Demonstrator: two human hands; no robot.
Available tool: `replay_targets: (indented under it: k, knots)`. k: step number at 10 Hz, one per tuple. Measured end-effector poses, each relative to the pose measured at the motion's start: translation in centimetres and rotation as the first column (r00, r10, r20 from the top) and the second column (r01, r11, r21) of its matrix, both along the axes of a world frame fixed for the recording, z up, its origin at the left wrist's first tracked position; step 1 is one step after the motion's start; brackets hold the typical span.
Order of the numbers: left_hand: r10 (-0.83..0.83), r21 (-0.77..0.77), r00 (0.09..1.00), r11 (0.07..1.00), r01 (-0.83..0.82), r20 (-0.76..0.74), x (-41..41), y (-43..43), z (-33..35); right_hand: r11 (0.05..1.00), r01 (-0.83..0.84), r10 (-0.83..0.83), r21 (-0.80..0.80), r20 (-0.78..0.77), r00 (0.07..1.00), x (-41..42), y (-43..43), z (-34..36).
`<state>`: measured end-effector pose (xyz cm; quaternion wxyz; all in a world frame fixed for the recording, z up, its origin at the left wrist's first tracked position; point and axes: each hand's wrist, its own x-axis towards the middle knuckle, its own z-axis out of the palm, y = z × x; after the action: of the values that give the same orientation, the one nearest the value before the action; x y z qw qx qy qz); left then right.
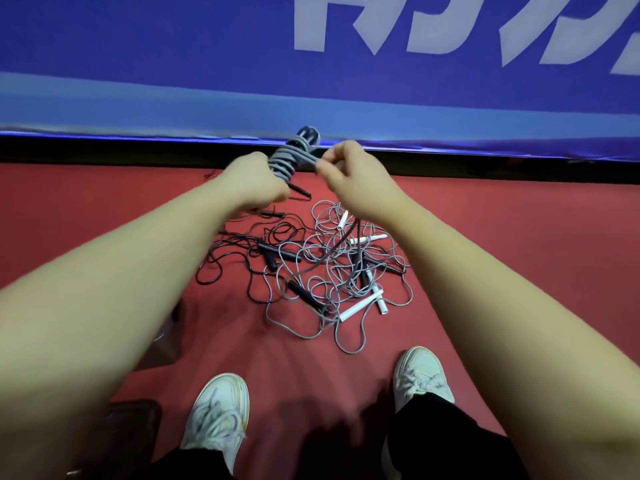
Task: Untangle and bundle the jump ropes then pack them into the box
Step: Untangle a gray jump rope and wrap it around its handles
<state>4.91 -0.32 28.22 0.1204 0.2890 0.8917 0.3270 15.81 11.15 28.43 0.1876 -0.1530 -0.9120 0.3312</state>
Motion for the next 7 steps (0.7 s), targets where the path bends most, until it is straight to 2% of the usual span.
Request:
replay_targets:
  k: [1, 2, 3, 4, 5, 6, 7]
  knots:
    - [-0.064, 0.172, 0.972, 0.985, 0.025, 0.225, -1.0, -0.8, 0.1, 0.836, -0.189, 0.198, -0.516, -0.038, 0.979, 0.9, 1.4, -0.1]
    - [-0.174, 0.271, 0.908, 0.960, 0.070, 0.381, -0.9, -1.0, 0.4, 0.677, -0.261, 0.338, -0.688, -0.025, 0.941, 1.8, 2.4, -1.5]
    - [-0.231, 0.376, 0.810, 0.926, 0.013, 0.539, -0.5, -1.1, 0.6, 0.685, -0.263, 0.385, -0.680, 0.031, 0.923, 2.1, 3.0, -2.7]
    - [-0.320, 0.497, 0.676, 0.864, -0.079, 0.664, -0.4, -1.5, 1.6, 0.750, -0.262, 0.402, -0.607, 0.104, 0.910, 2.4, 3.3, -3.9]
    - [-0.457, 0.582, 0.544, 0.809, -0.074, 0.704, -1.0, -2.6, 2.6, 0.769, -0.249, 0.383, -0.589, 0.112, 0.917, 2.5, 3.7, -5.5]
    - [-0.533, 0.548, 0.531, 0.823, 0.148, 0.658, -0.6, -3.6, 3.1, 0.767, -0.230, 0.371, -0.599, 0.121, 0.921, 2.3, 4.1, -6.1]
    - [-0.533, 0.408, 0.575, 0.846, 0.343, 0.621, -2.0, -3.6, 1.9, 0.757, -0.232, 0.389, -0.611, 0.135, 0.911, 2.3, 4.2, -6.1]
